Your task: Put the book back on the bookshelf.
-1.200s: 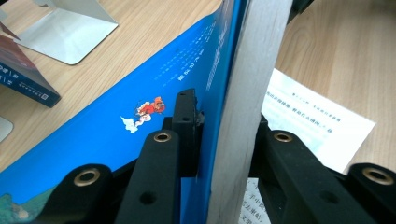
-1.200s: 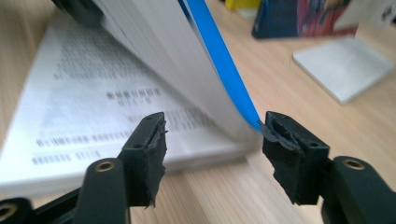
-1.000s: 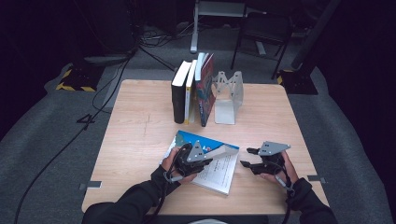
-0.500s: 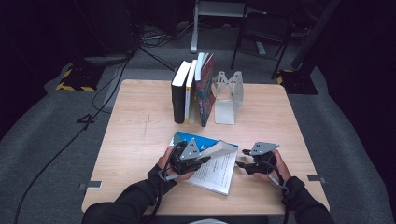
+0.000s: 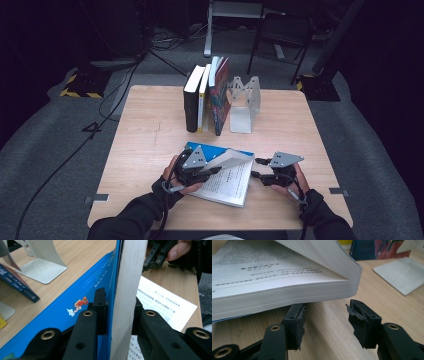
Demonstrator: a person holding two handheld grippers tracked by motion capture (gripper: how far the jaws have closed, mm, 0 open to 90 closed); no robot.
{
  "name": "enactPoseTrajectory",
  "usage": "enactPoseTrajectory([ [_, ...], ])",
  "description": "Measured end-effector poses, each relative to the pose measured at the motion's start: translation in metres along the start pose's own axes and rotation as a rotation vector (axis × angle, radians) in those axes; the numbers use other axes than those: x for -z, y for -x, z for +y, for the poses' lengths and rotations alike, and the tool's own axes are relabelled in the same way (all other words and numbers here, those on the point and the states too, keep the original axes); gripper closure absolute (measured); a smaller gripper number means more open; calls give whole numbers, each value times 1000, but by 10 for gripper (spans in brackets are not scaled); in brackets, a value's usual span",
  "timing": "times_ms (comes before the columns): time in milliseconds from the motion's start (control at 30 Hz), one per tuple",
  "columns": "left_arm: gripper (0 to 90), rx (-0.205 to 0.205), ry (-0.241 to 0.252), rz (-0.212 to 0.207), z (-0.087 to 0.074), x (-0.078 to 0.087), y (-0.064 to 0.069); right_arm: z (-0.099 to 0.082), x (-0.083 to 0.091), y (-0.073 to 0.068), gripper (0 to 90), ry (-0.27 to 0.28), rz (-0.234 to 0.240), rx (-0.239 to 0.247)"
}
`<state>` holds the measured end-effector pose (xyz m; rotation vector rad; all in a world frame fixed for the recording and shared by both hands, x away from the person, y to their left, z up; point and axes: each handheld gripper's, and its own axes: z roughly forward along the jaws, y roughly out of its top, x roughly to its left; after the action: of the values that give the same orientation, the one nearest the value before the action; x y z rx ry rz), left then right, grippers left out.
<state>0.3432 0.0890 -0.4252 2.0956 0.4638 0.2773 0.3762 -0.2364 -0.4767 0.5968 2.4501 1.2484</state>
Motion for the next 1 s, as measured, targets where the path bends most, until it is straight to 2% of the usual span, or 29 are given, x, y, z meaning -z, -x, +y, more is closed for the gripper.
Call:
enactPoseTrajectory([
  [167,753,4,-1,5,-4,10,2,15,7,-5,477,73,-10,-9],
  [333,750,-5,3,9,-5,16,4,28,12,-9,476,113,-18,-10],
  [433,754,12,29,-11,-3,18,1,37,16,-12,477,118,-28,23],
  [467,758,10,33,-15,-2,18,1,42,21,-15,477,120,-30,50],
  [533,766,-9,32,-32,3,16,3,45,27,-17,476,126,-32,62],
  [700,767,-26,52,-55,13,15,10,49,40,-12,476,168,-51,48],
  [800,765,-5,96,-67,11,20,12,54,48,-12,475,206,-58,41],
  [900,756,13,148,-44,3,30,12,63,50,-19,466,238,-64,50],
  [933,748,45,175,-36,-1,34,12,66,49,-21,466,247,-74,45],
  [1000,743,49,205,-11,-7,41,13,74,46,-26,451,272,-82,40],
])
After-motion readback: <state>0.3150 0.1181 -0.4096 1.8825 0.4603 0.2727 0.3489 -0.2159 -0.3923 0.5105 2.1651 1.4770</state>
